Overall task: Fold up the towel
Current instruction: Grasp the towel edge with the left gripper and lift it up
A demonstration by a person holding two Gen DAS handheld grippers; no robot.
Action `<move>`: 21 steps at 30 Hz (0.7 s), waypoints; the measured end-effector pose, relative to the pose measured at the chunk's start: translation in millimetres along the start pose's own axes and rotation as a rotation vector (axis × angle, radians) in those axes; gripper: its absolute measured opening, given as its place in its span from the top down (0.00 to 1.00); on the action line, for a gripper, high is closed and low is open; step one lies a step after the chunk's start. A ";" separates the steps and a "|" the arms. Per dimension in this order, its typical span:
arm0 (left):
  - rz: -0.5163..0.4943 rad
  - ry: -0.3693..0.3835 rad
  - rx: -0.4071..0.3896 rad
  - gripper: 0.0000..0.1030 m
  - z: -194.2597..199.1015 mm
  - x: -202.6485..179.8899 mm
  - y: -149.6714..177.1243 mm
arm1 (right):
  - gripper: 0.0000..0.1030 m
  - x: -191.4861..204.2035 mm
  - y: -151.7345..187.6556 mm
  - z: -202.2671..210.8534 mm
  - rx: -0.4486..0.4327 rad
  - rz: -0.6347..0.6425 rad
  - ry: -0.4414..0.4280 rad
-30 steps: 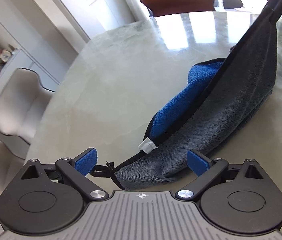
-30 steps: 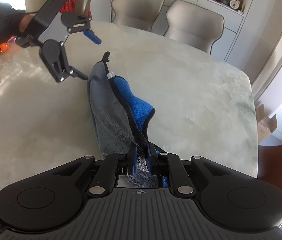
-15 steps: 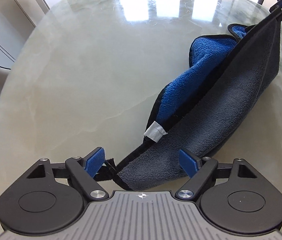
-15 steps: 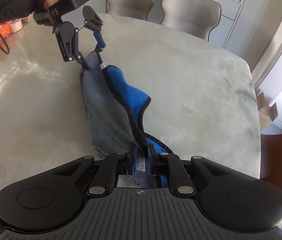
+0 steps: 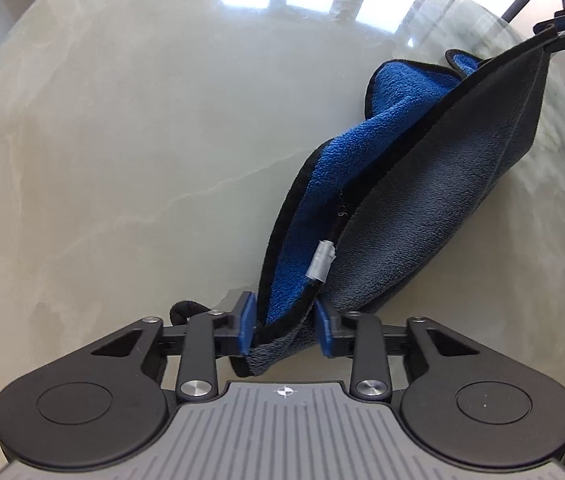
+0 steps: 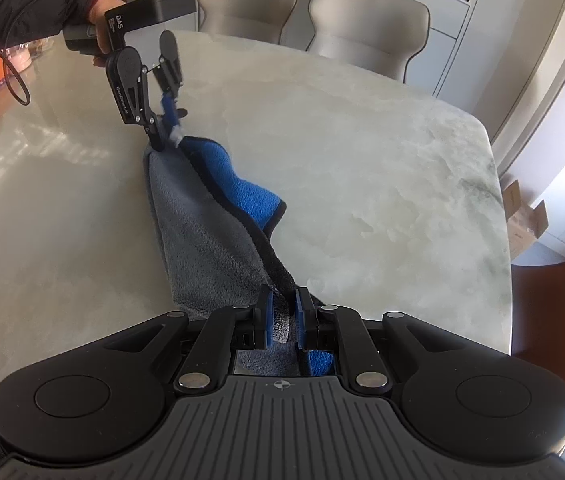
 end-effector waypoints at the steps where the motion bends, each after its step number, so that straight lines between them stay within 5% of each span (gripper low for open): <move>1: 0.000 0.005 -0.004 0.89 3.3 -2.7 3.4 | 0.89 -1.2 -2.0 1.2 -0.006 0.002 0.004; 9: -0.012 -0.002 -0.023 0.95 16.3 -29.3 20.7 | 0.89 -10.1 -21.4 21.1 -0.072 0.020 0.038; 21: -0.018 -0.112 -0.216 0.95 101.8 -47.1 5.4 | 0.89 -37.0 -101.9 101.5 -0.341 0.096 0.115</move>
Point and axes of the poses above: each gripper's, at about its wrist camera, not at the fingertips, and z roughly against the way its jaws point, x to its left, y to its underside, the point moved 9 cm from there along -z, roughly the way its jaws point, and after that the axes turned 6 degrees about y, right-handed, at the moved point
